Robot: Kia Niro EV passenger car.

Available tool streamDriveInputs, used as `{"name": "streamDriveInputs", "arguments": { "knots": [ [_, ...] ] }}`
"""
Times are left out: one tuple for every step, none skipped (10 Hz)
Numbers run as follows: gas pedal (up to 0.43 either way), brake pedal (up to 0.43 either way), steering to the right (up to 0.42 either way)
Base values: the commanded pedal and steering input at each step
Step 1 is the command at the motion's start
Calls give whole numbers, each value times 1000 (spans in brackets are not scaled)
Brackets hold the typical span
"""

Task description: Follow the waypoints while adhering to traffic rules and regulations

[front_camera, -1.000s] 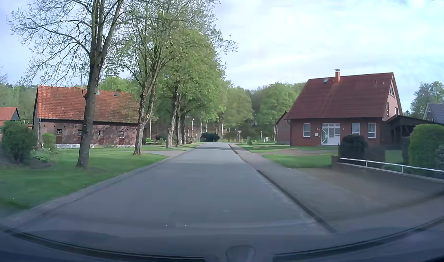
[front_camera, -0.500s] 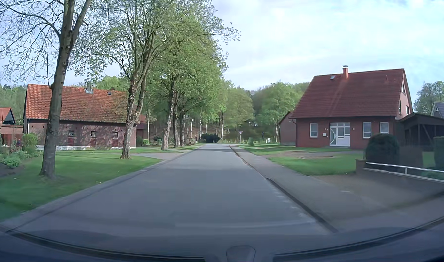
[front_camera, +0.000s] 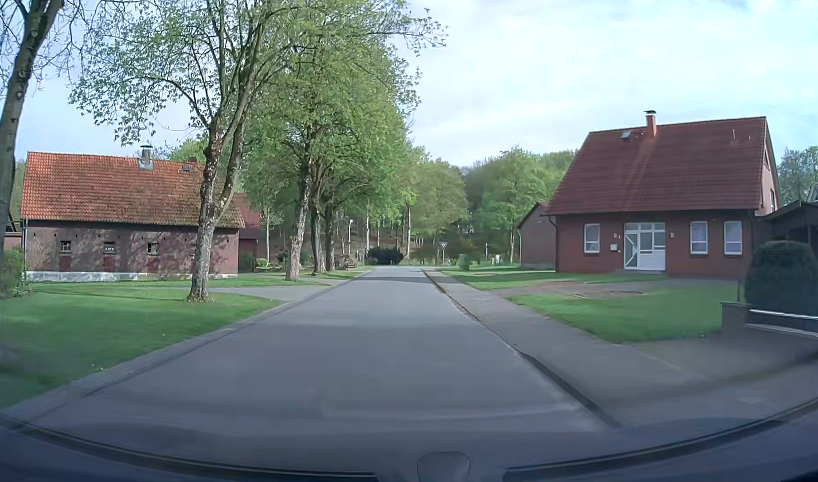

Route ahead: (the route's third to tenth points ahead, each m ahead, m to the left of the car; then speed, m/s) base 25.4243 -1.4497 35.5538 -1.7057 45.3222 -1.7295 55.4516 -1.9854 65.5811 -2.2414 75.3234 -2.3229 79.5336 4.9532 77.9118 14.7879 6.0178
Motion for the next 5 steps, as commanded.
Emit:
{"name": "streamDriveInputs", "arguments": {
  "knots": [
    [118,0,2],
    [118,0,2],
    [118,0,2],
    [118,0,1],
    [118,0,0]
  ]
}}
